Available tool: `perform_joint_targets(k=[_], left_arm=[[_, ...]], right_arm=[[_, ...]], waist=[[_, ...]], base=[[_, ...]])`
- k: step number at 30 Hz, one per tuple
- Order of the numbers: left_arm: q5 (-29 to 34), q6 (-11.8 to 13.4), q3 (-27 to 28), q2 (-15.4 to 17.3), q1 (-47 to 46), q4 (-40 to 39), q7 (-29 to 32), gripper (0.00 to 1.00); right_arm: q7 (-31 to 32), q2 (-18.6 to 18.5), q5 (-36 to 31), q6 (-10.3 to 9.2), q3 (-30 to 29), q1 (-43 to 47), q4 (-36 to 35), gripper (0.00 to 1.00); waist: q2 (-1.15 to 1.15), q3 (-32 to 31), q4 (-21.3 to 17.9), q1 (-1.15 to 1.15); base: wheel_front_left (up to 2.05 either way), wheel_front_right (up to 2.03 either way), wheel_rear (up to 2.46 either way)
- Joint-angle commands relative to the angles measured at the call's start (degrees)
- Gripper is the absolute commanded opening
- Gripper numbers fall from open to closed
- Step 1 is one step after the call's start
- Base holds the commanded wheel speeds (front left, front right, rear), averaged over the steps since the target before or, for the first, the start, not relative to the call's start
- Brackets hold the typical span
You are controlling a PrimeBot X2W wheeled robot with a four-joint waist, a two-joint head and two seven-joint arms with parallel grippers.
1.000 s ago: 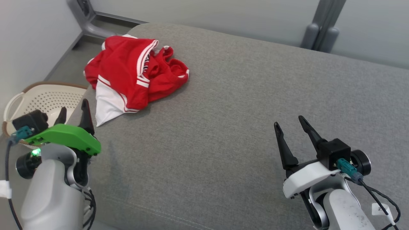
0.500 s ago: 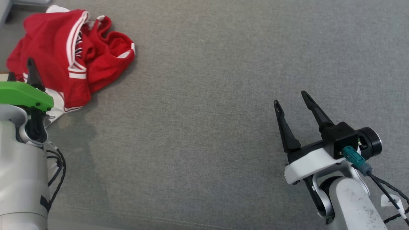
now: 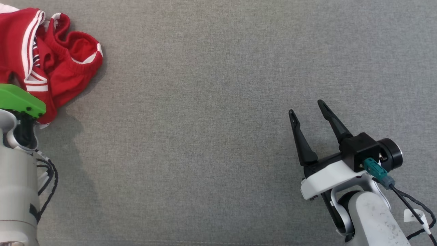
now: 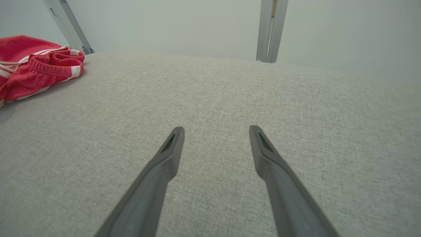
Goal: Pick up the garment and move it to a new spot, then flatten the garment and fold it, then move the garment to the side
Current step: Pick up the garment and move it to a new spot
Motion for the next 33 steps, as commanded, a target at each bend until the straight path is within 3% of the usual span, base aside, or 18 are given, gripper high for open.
perform_joint_targets(k=[1,11,16,18,26,33], left_arm=[[0.46,-0.36,-0.32,1.47,-0.95,-0.58,-0.67,0.0],[4.21,-1.8,-4.1,6.99,-3.82,-7.94,1.26,0.0],[6.1,-1.16,-6.56,7.23,-5.83,-14.26,4.41,0.0],[6.96,-1.0,-7.87,6.68,-6.58,-17.36,5.37,0.0],[6.21,-1.3,-13.1,-1.04,-6.9,-28.17,9.12,0.0],[5.73,-0.4,-17.17,-7.04,-7.58,-32.95,12.19,0.0]], right_arm=[[-0.67,-0.16,0.73,-0.02,0.29,0.37,0.5,1.0],[-5.14,-0.17,6.97,-0.02,2.67,1.58,7.13,1.0],[-7.33,-0.15,9.43,-0.02,3.17,2.74,10.49,1.0],[-7.8,-0.15,9.73,-0.02,2.87,3.1,11.26,1.0],[-8.06,-0.13,9.74,-0.02,0.72,4.83,12.83,1.0],[-8.06,-0.15,10.79,-0.02,1.53,3.34,12.3,1.0]], waist=[[0.0,-2.56,0.79,-0.01],[0.0,-14.45,1.02,-0.01],[0.0,-19.9,-0.44,-0.01],[0.0,-21.22,-1.41,-0.01],[0.0,-24.21,-6.56,-0.01],[0.0,-23.34,-14.65,-0.01]], base=[[0.0,0.0,0.0],[0.0,0.0,0.0],[0.0,0.0,0.0],[0.0,0.0,0.0],[0.0,0.0,0.0],[0.0,0.0,0.0]])
